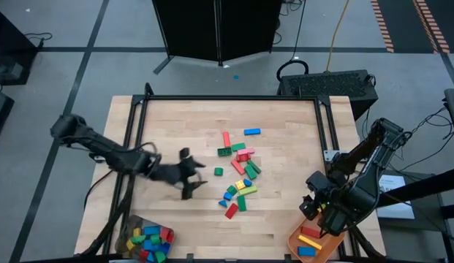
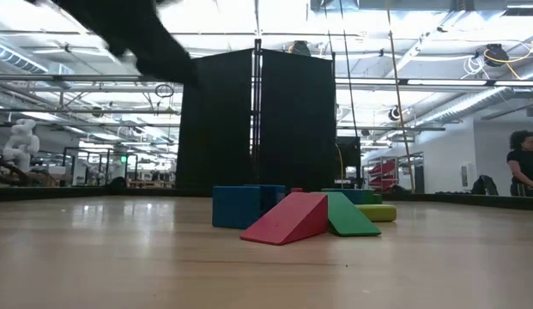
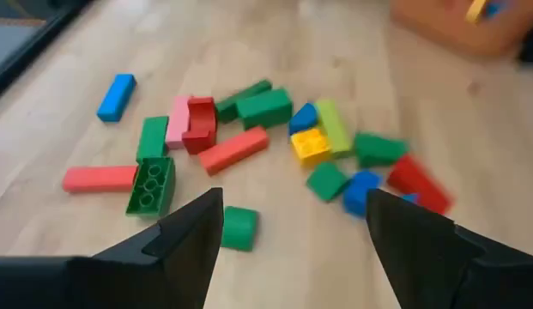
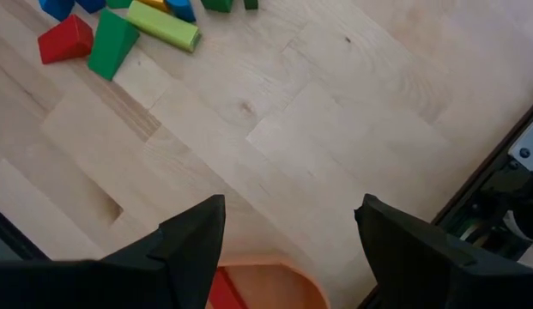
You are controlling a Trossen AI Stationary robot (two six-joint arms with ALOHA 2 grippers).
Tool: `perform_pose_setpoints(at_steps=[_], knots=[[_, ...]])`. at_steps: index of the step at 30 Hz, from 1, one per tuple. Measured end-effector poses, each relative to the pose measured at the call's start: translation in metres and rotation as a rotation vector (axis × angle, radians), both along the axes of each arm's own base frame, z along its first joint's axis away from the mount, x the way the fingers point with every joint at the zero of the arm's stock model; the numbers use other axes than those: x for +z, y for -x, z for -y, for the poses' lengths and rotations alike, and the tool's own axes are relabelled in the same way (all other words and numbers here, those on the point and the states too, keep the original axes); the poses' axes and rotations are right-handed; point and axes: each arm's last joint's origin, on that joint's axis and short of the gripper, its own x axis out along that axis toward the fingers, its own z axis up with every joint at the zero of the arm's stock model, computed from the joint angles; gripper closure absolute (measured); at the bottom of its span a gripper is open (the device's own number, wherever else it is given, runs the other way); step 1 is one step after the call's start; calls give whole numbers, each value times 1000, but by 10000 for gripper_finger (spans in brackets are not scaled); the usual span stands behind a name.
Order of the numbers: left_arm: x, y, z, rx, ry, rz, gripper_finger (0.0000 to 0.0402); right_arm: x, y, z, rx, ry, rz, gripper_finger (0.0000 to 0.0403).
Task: Sort blocks by size
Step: Put the green semicircle block into the black bin
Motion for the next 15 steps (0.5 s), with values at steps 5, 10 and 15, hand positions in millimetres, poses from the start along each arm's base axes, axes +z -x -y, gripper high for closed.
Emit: perform_pose_setpoints(at_steps=[5,10,15], knots=[[-27,-27,-35,-78,-25,-96,119,0,0,0,0,0,0,147],[-52,-46,-61,-109,-36,-134,119,0,0,0,30,8,-7,147],[-79,-59,-77,-143,24,-158,119,0,0,0,49,16,-17,147]])
